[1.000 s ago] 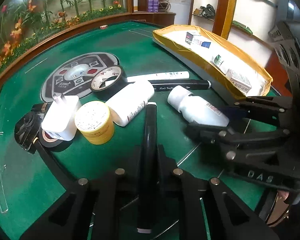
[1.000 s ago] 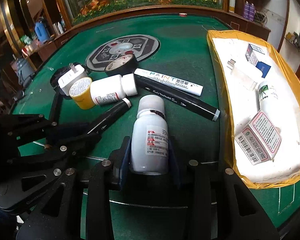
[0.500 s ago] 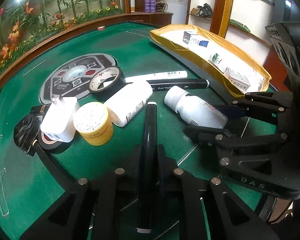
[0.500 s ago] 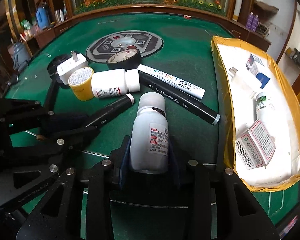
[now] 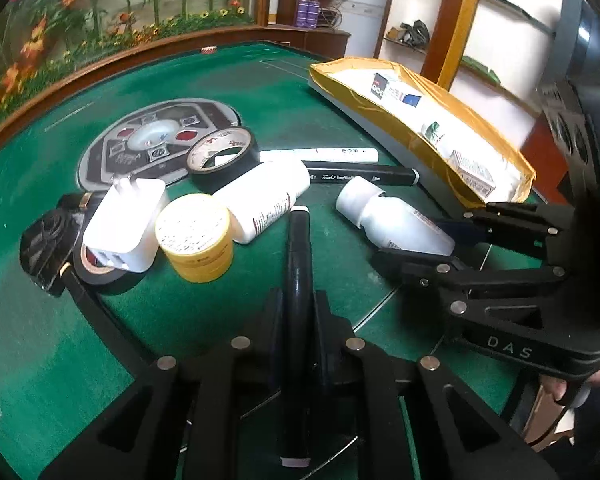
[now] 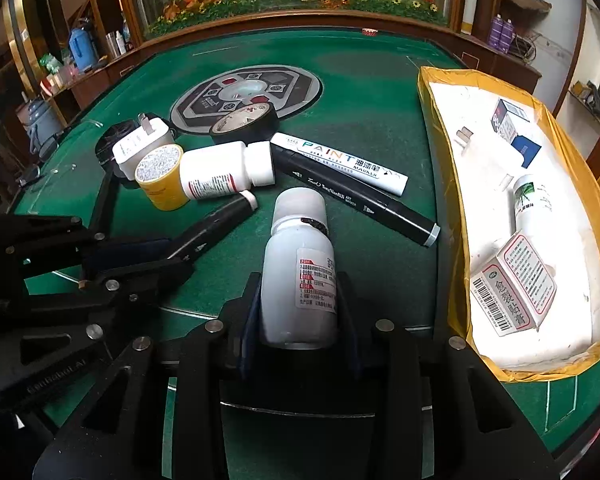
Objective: Organize rigid objects
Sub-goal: 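Lift the black marker with the left tool while the right lifts the bottle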
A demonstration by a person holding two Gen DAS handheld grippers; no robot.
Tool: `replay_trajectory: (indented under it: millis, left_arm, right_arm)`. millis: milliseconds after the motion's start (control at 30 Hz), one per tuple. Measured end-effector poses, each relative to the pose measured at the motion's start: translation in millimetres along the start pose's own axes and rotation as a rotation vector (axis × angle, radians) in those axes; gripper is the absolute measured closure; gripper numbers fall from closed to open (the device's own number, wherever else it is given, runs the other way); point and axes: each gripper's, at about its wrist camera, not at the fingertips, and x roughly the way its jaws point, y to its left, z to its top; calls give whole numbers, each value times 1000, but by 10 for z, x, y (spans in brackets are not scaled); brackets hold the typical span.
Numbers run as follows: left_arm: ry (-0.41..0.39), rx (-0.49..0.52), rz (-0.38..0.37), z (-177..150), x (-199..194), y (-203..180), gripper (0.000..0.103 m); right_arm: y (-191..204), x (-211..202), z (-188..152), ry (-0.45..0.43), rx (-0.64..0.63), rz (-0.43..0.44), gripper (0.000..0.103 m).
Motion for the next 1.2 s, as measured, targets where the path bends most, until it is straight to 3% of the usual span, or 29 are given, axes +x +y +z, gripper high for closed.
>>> replay_trajectory:
  millis: [133,333,567,900,1200]
  left_arm:
    - [-4,-37,-30,-4,-5,52,90]
    - [-6,-53,-46,-9,-11,75,90]
    - [-12,-63,-36,-21,-42,92,89]
    - [-94,-76,-46,-6,-161,72,89]
    - [-91,-96,-72,9,-164,88,89]
  right_arm:
    - [-17,-5,-8,-6,16,7,68]
    - [97,16,0,3,-34,-65,69]
    - [82,5,-3,1,-27,-61,69]
    - [75,-17,-22,-8,-24,-34,69]
    - [57,-99,-37,-58,-11,-40,69]
